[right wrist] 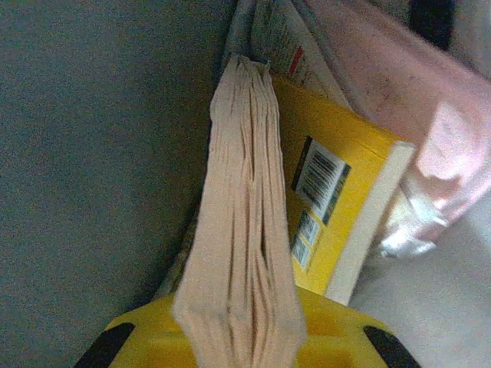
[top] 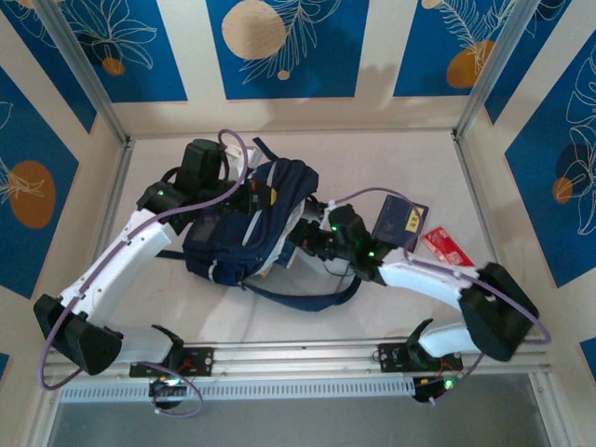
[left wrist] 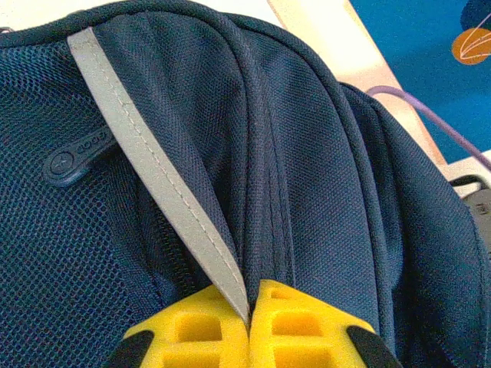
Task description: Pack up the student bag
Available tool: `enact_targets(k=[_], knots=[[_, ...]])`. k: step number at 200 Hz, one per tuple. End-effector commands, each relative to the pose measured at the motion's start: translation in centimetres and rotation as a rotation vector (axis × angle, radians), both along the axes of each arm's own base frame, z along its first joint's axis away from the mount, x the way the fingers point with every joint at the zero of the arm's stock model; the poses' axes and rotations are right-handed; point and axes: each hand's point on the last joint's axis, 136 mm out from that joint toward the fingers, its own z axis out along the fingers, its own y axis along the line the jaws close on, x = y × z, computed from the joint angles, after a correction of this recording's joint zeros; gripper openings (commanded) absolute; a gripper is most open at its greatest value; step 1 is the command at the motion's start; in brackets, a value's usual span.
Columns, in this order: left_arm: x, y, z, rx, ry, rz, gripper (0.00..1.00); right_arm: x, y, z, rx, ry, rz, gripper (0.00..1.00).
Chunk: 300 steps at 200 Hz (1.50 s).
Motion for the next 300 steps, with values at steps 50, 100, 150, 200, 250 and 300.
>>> enact_targets(k=[50,100,150,200,250,300], knots=[[0.0,-0.4,9.0,-0.223,-0.222,-0.044,0.00,3.0,9.9,-0.6,-0.007,-0.128,0.010,0.02],[1.0,0.6,9.1,-0.230,-0.221,0.008,0.00,4.2,13.0,-4.9,-0.049,-0.021,0.028,0.26],[2.7,2.2,7.1,-0.209,-0.192,0.096,0.00,2.6,11.9,0.8,-0.028,-0.184,0.116,0.73],[3.6,4.7,4.7,-0.171,-0.174,0.200,0.00,1.3,6.5,2.9,-0.042,-0.236,0.042,0.82],[5.4,8.9,1.8,-0.061,-0.166,0.406,0.00,1.6,-0.1,2.2,-0.141,-0.170,-0.123,0.78],[7.3,13.2,-2.3,0.115,-0.067,0.641,0.00,0.9,-5.6,4.2,-0.290,-0.249,-0.212,0.73]])
